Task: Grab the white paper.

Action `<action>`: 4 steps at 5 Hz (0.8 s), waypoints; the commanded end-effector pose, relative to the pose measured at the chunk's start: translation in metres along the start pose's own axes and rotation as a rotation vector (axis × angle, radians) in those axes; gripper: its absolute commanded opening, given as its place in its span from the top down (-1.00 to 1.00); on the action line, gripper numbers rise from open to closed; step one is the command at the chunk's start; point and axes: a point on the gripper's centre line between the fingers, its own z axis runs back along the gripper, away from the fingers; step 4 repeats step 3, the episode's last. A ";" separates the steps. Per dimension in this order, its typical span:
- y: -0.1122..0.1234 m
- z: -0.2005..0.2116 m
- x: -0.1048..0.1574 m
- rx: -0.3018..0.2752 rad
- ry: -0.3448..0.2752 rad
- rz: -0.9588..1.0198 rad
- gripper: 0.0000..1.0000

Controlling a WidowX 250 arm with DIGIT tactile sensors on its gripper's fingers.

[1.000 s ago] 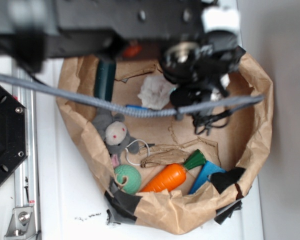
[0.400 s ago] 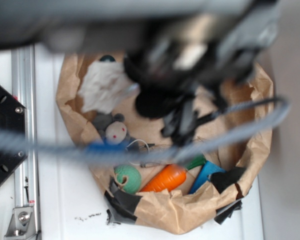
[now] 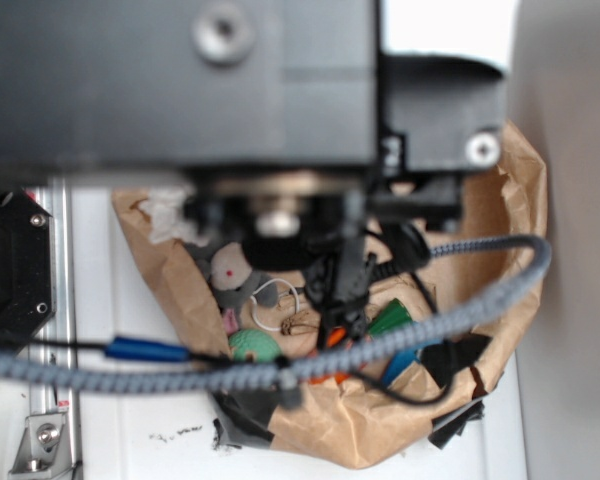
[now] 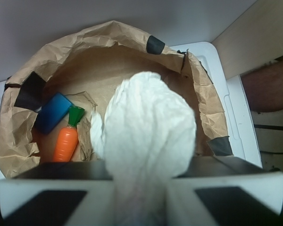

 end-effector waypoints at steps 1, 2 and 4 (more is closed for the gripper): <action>-0.001 0.011 0.006 -0.007 -0.043 0.000 1.00; -0.001 0.010 0.005 -0.025 -0.051 0.004 1.00; 0.001 0.002 0.000 -0.036 -0.052 -0.002 1.00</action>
